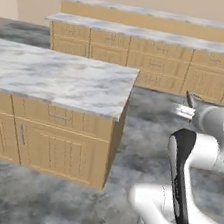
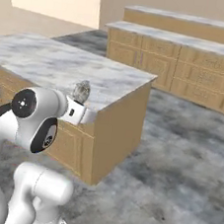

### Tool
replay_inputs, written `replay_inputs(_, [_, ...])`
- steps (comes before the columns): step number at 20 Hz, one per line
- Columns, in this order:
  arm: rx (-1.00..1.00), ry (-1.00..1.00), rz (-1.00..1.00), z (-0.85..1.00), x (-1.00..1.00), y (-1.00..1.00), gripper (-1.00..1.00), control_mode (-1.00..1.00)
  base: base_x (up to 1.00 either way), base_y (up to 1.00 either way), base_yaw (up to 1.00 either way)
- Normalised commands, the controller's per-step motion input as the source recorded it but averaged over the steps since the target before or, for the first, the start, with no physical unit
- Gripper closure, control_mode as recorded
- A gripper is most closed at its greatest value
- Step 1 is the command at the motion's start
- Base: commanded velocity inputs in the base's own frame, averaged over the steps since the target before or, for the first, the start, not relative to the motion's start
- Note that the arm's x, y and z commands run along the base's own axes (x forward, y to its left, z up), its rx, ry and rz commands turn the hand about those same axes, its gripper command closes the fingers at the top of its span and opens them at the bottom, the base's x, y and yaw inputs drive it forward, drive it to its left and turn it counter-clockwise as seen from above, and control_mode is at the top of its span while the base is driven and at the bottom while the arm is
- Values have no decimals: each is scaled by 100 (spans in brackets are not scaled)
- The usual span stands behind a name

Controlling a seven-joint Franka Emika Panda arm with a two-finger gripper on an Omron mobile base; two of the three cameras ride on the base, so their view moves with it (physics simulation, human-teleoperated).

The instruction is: Take the fish out of the fridge, briefly rinse it in the sink, and place it on the tray next to the sink.

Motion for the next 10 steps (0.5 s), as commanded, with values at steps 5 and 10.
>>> replay_inputs(5, [0,0,0,0,0,0,100,100,0,10,93])
replay_inputs(10, [0,0,0,0,0,0,100,100,0,10,93])
